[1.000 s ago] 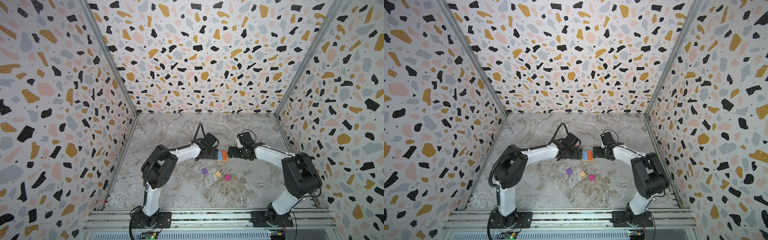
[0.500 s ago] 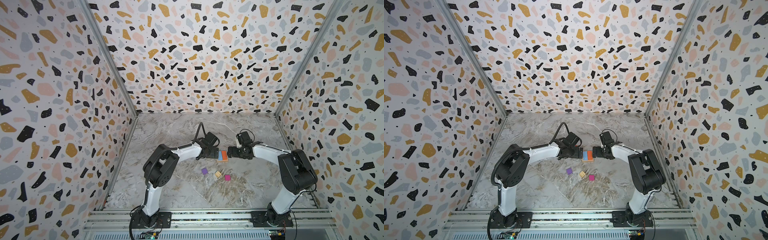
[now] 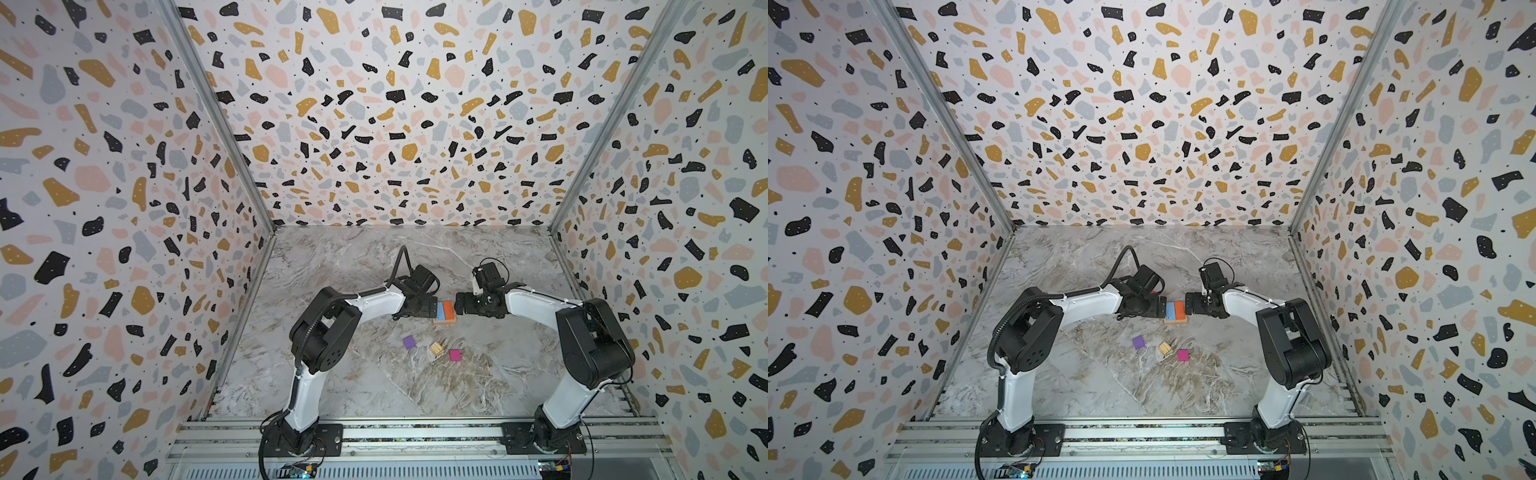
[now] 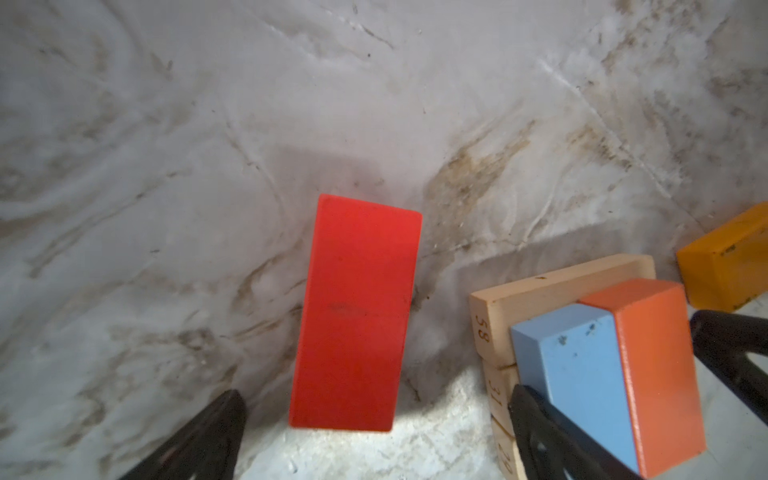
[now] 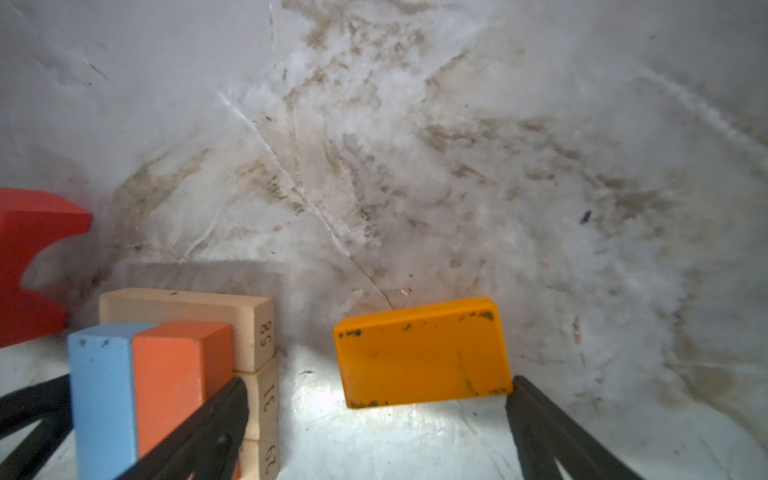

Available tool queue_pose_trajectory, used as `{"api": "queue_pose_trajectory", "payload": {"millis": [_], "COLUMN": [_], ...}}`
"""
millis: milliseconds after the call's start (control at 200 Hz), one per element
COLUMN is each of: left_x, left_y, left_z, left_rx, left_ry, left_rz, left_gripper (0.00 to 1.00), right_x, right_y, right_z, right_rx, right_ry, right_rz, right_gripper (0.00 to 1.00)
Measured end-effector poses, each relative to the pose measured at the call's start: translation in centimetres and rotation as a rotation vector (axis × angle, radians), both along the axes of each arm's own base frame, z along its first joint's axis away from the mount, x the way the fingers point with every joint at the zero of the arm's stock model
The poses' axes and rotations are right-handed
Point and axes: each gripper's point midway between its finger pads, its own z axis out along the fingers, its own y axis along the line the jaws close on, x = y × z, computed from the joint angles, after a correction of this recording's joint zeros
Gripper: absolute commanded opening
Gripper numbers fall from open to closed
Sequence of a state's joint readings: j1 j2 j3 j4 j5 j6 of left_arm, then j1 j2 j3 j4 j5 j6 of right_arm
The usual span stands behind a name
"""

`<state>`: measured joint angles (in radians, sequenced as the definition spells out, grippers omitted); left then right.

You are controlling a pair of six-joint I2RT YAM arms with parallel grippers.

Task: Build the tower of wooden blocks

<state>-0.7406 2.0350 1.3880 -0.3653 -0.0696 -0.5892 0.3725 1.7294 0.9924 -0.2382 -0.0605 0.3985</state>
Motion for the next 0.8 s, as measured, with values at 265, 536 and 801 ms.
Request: {"api": "queue_pose_trajectory", "payload": {"millis": [265, 536, 801], "left_x": [-0.01, -0.02, 0.05], "left_y": [0.00, 0.01, -0.05], "left_z": [-0.04, -0.15, -0.13], "left_rx": [0.001, 0.002, 0.001], "left_ry": [0.001, 0.003, 0.002], "left_rz": [0.000, 0.000, 0.000], "left_gripper": [1.00, 1.00, 1.00], "right_x": [-0.02, -0.08, -0.09], "right_y": [0.17, 0.32, 0.35], "right_z": [0.03, 0.03, 0.03], "right_rx": [0.007, 0.013, 0.013], "right_ry": [0.000, 0.003, 0.002], "right_rz": [0.005, 0.009, 0.010], "right_gripper": [0.98, 0.98, 0.97]}}
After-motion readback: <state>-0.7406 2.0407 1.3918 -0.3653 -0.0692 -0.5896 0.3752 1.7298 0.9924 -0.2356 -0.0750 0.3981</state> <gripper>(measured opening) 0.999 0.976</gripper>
